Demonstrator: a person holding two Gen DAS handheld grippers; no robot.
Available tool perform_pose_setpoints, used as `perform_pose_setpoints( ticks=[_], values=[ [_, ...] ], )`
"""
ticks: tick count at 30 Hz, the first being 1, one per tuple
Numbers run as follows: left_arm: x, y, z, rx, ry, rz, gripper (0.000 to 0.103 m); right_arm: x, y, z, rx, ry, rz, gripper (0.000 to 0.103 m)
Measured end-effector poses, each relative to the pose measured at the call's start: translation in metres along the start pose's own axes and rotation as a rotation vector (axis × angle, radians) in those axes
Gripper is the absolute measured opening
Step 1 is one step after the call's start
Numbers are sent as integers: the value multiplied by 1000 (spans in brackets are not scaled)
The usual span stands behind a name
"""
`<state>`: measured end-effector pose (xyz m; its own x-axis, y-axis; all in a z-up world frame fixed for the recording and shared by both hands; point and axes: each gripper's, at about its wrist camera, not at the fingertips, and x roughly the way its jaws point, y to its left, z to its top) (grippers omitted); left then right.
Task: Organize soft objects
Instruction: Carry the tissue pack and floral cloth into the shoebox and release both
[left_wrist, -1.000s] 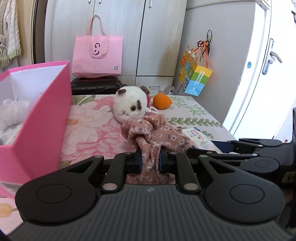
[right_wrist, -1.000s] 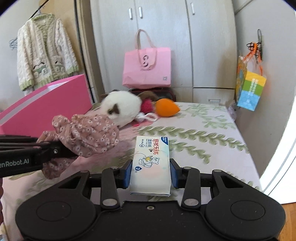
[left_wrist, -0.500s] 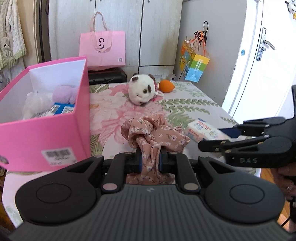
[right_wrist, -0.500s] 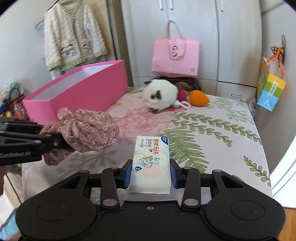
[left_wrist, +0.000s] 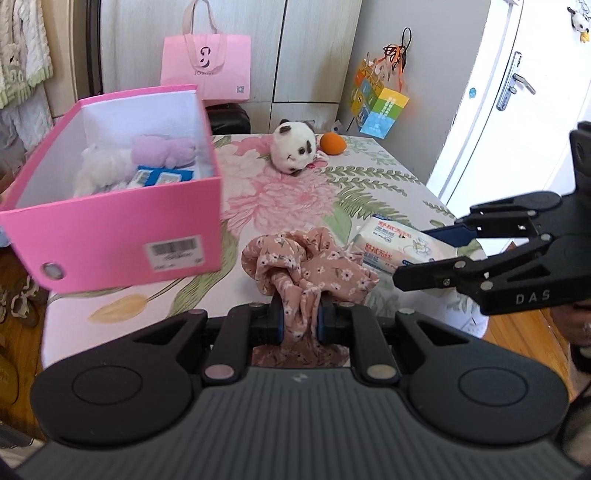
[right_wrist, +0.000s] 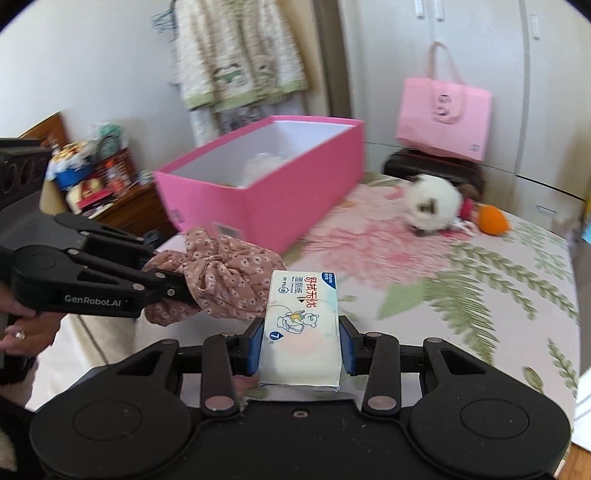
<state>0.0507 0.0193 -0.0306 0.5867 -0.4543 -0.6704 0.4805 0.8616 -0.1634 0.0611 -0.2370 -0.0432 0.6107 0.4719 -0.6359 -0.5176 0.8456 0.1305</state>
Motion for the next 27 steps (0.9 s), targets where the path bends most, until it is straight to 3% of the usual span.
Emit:
perform_pose_setpoints(
  ticks=[5, 13, 19, 23, 27],
  values=[
    [-34, 21, -4, -40, 0, 16, 14, -4, 21, 18, -31, 4, 86, 46],
    [-78, 36, 15, -4, -80, 79, 14, -2, 53, 54, -99, -10, 197, 46],
    [-86, 48, 41, 32, -198, 138, 14, 2, 67, 87, -148, -128, 178, 46],
    [-76, 67, 59, 33, -282, 228, 14, 17, 66, 109, -158, -195, 141, 46],
    [-53, 95, 80, -19, -277, 224, 14, 43, 58, 133, -151, -192, 121, 46]
  ],
)
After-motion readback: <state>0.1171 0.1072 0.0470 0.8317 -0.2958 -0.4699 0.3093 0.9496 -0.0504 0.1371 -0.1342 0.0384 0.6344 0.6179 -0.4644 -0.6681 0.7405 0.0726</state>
